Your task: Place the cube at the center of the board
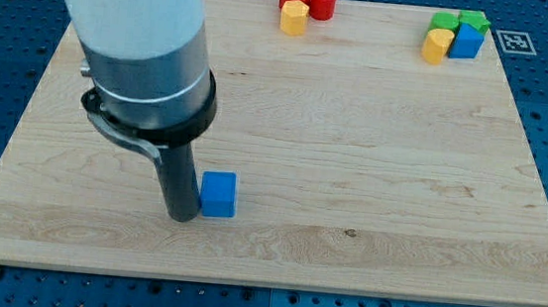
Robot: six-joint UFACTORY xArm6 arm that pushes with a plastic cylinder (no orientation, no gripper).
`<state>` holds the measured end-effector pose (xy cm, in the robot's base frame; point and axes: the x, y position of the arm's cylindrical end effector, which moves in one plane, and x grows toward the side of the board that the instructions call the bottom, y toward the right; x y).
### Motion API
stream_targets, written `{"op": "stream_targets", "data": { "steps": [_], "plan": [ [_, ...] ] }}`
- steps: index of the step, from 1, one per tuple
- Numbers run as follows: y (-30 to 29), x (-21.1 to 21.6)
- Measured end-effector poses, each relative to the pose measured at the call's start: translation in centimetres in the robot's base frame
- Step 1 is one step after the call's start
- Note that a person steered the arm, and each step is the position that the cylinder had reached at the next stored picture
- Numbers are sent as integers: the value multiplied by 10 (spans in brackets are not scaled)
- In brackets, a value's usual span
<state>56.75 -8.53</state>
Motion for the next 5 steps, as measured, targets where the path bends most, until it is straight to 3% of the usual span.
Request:
{"op": "stream_targets", "data": {
  "steps": [1,2,3,5],
  "plan": [
    [61,0],
    [85,-19],
    [85,-64],
    [0,-82]
  ]
}}
